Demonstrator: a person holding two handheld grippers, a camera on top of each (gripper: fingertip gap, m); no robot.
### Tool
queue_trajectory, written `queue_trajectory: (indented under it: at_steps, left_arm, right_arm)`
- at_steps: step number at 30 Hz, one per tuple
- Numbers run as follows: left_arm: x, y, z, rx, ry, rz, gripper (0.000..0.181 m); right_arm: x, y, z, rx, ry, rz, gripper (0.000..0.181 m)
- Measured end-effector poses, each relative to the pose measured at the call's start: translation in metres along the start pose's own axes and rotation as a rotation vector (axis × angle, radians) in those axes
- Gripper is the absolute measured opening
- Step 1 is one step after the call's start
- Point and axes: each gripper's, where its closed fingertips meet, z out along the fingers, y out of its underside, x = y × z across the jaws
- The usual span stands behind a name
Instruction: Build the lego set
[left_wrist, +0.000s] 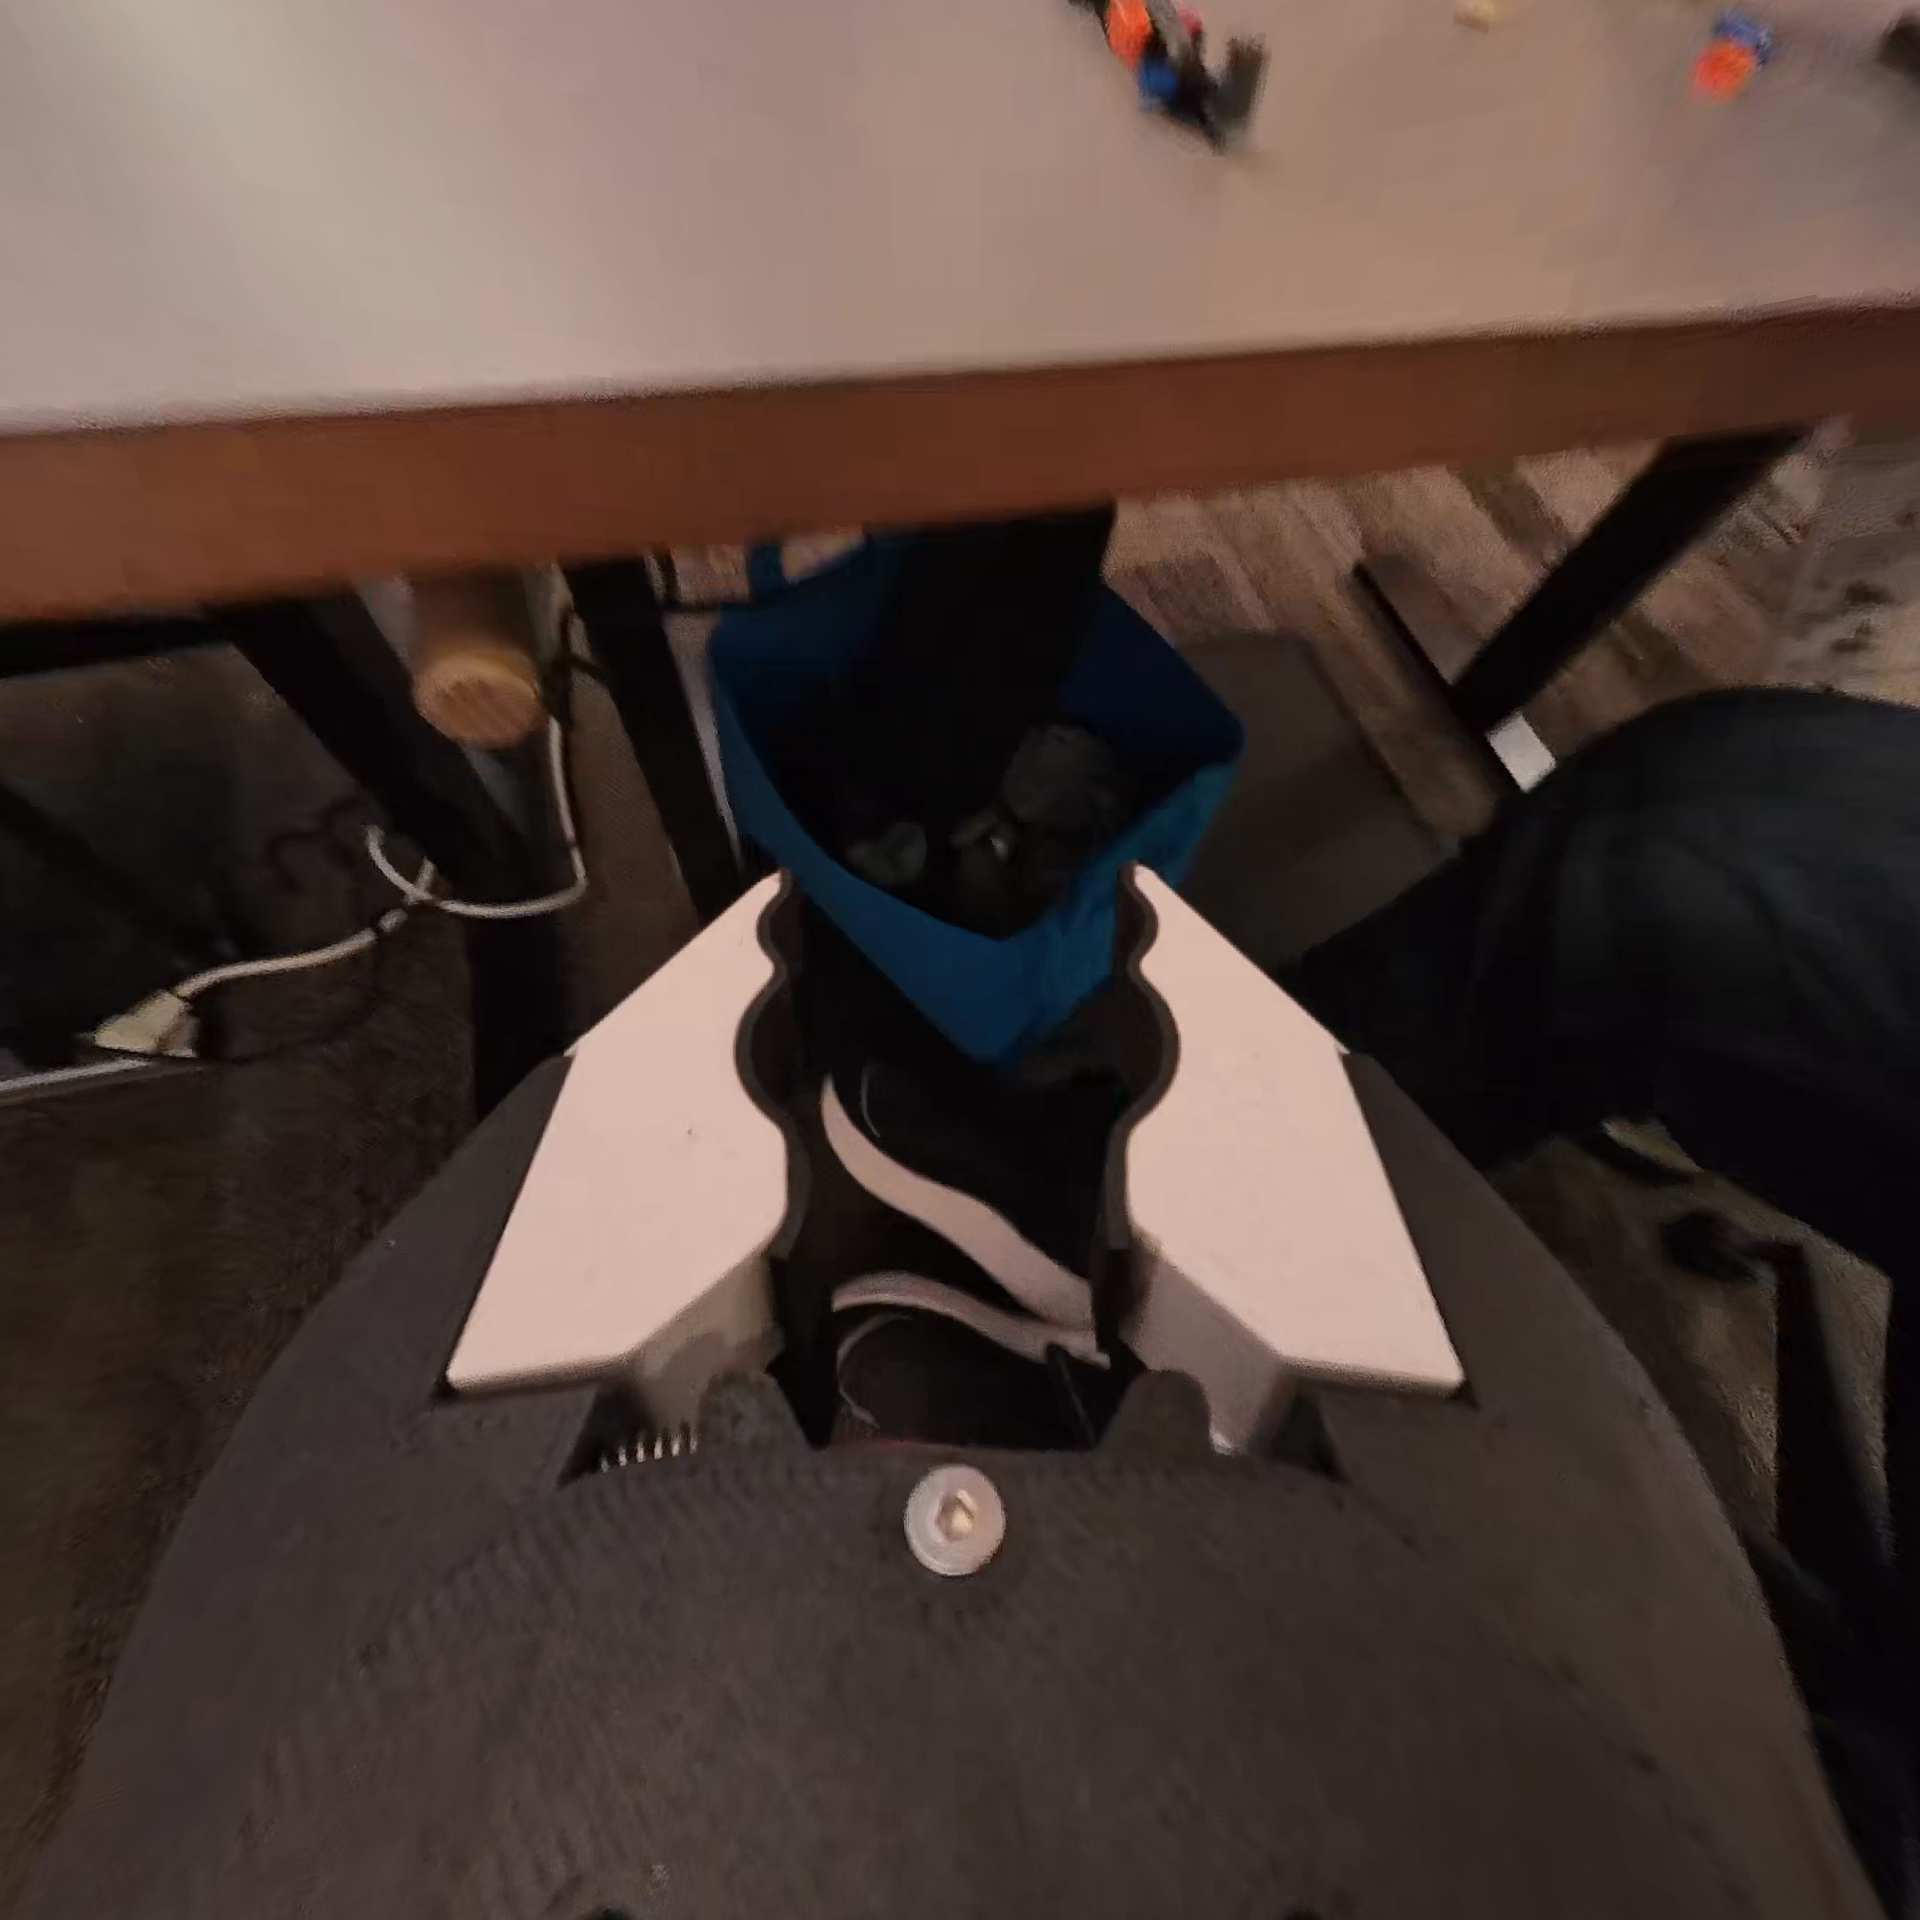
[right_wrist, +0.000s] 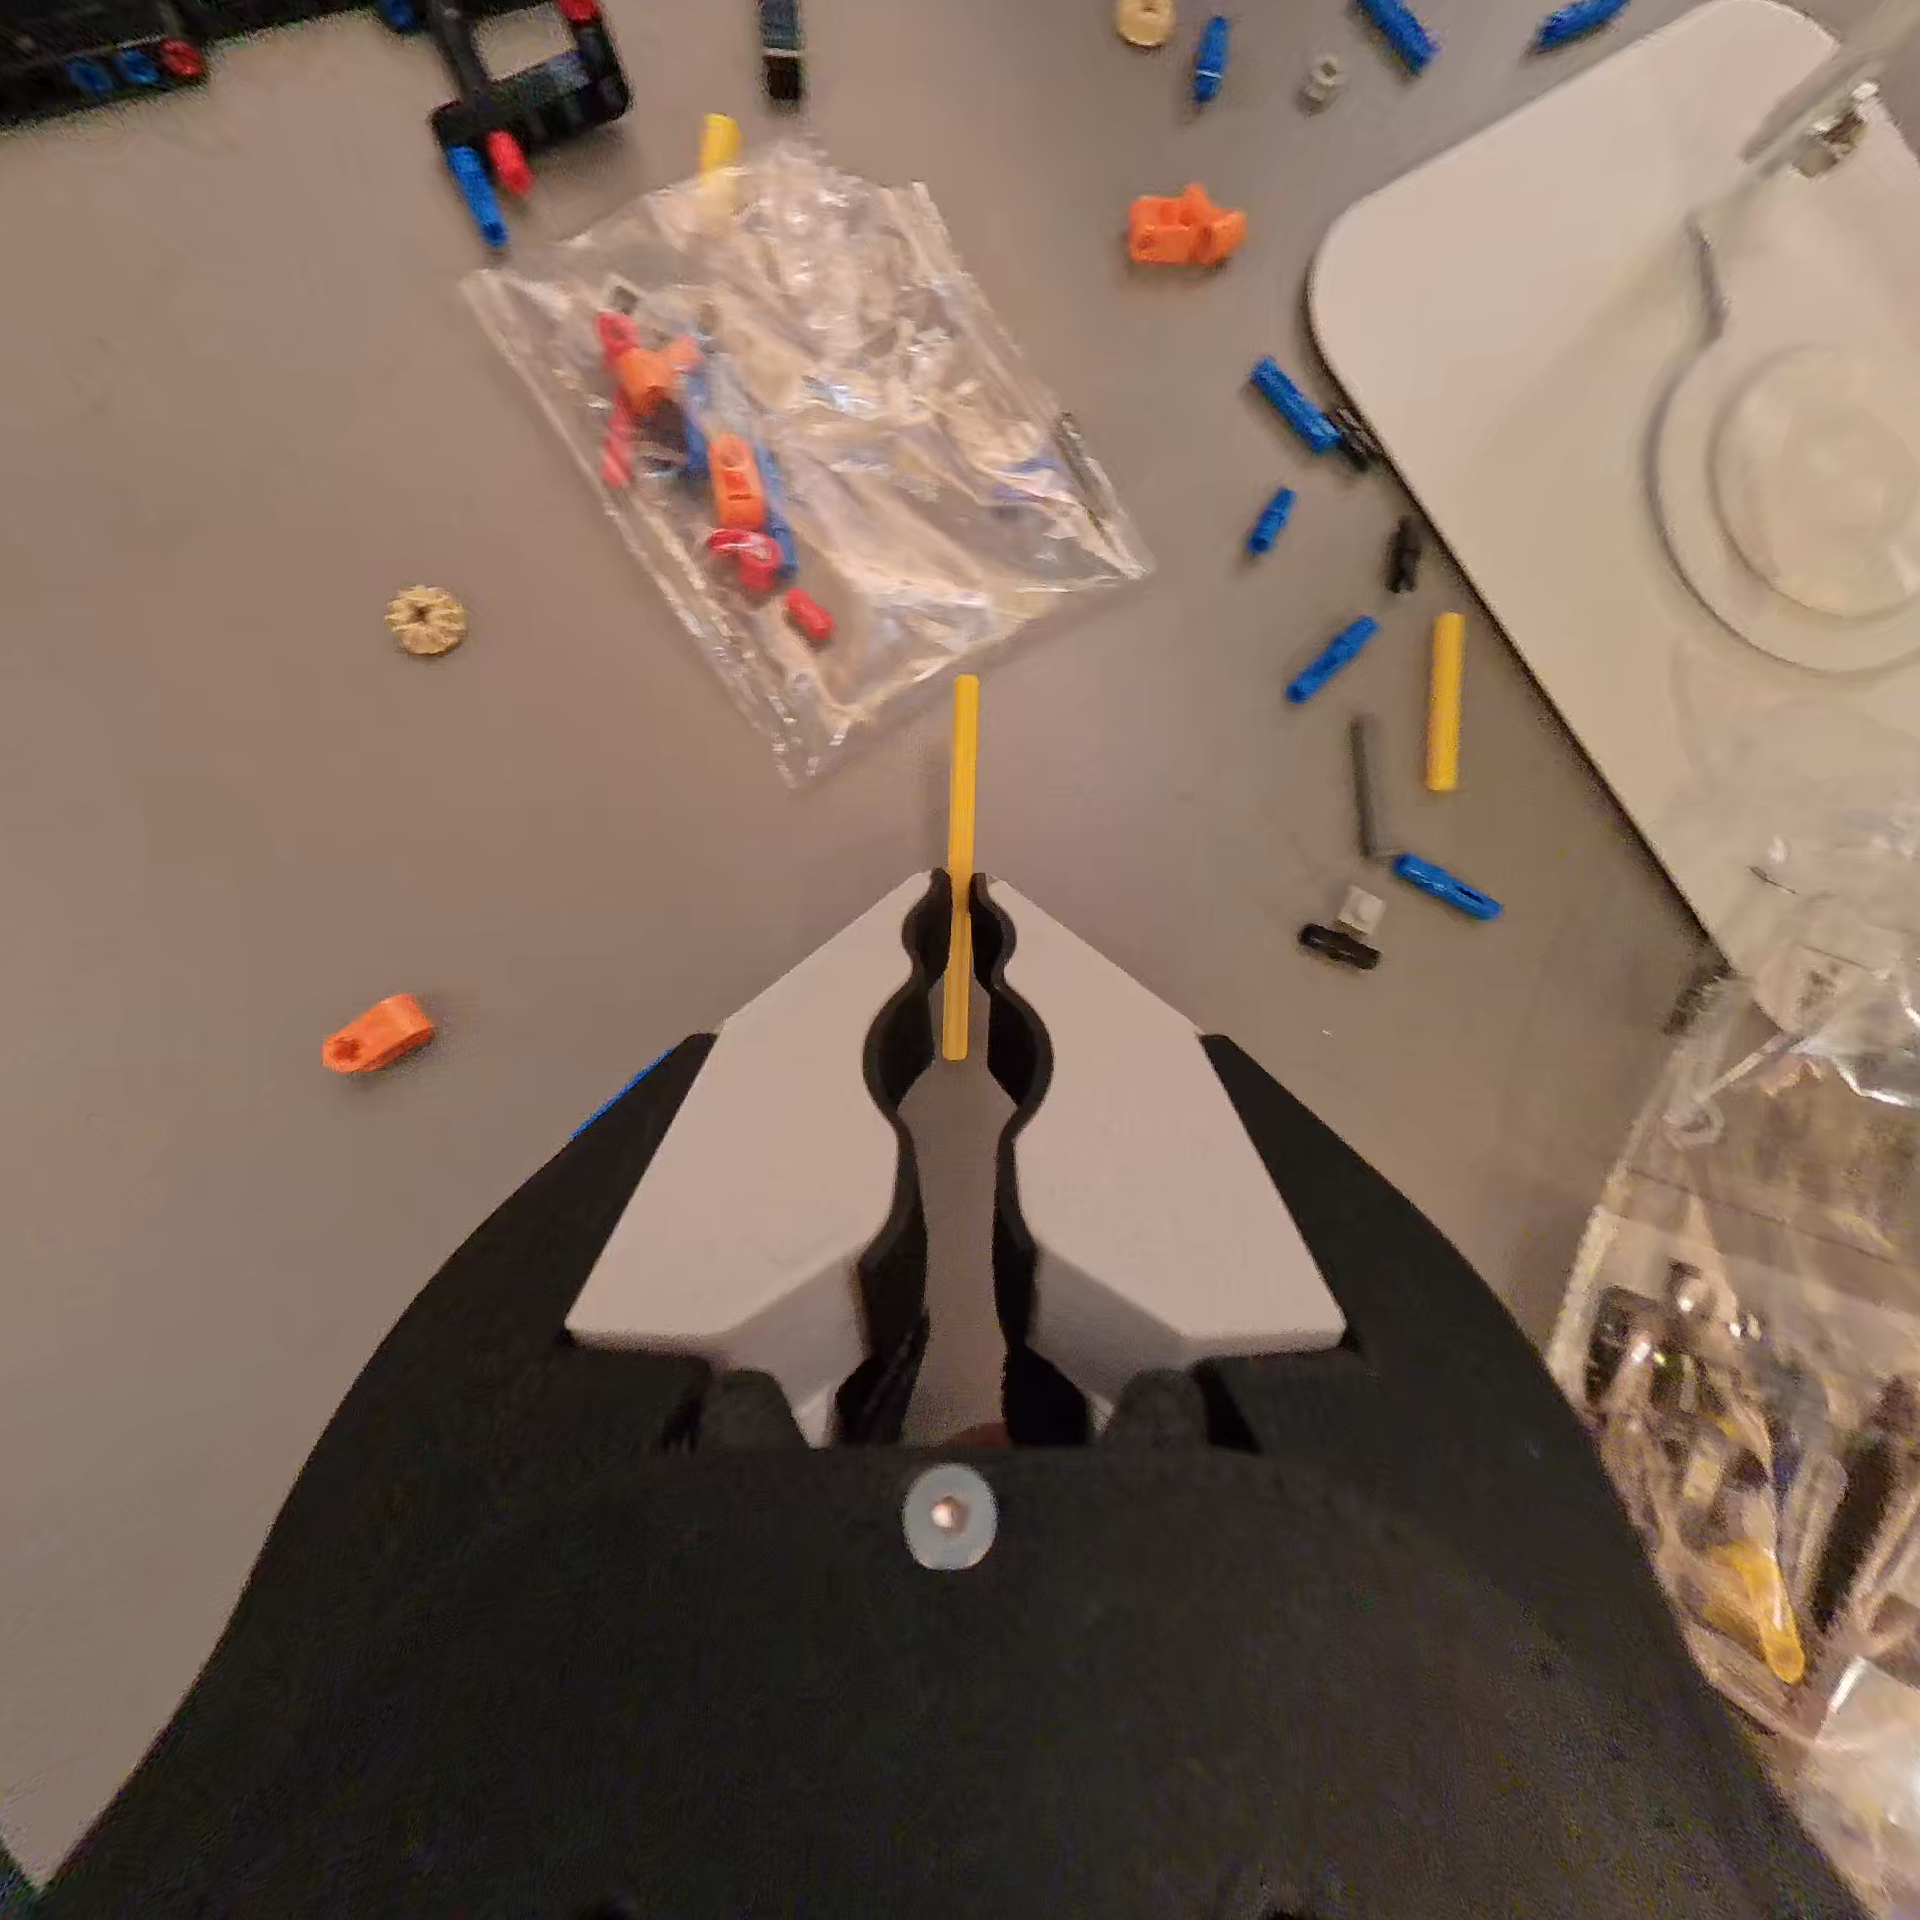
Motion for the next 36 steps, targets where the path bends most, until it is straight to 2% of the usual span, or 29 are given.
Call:
queue_trajectory:
  at_steps: [1, 6, 9, 17, 19, 21, 24, 28, 32, 36]
  left_arm:
    - [0.006, 0.012, -0.003, -0.033, 0.003, 0.012, 0.058]
    - [0.039, 0.055, -0.01, -0.101, 0.092, 0.029, 0.058]
    - [0.048, 0.085, -0.013, -0.199, 0.097, 0.078, 0.059]
    - [0.052, 0.11, -0.024, -0.154, 0.118, 0.013, 0.057]
    - [0.055, 0.09, -0.022, -0.098, 0.109, 0.052, 0.057]
    - [0.057, 0.053, -0.02, 0.017, 0.091, 0.084, 0.055]
    - [0.072, 0.002, -0.013, 0.158, 0.198, 0.087, 0.057]
    - [0.075, -0.043, -0.002, 0.261, 0.244, 0.095, 0.052]
    - [0.08, -0.085, -0.003, 0.289, 0.214, 0.178, 0.048]
    - [0.087, -0.147, -0.01, 0.304, 0.174, 0.277, 0.033]
  right_arm:
    - [0.005, 0.0, -0.001, 0.005, 0.009, 0.022, 0.002]
    - [0.024, 0.008, -0.006, -0.023, 0.068, 0.059, 0.002]
    - [0.032, 0.016, -0.009, -0.045, 0.1, 0.072, 0.002]
    - [0.021, 0.006, -0.009, 0.001, 0.1, 0.047, 0.001]
    - [0.015, -0.006, -0.01, 0.055, 0.077, 0.048, 0.001]
    - [0.008, -0.027, -0.011, 0.118, 0.047, 0.033, 0.001]
    - [0.001, -0.067, -0.003, 0.193, 0.01, -0.028, 0.001]
    - [-0.003, -0.112, 0.016, 0.269, -0.077, -0.043, 0.001]
    - [-0.004, -0.129, 0.006, 0.334, -0.152, -0.021, 0.001]
    - [0.001, -0.121, -0.019, 0.313, -0.136, -0.084, 0.001]
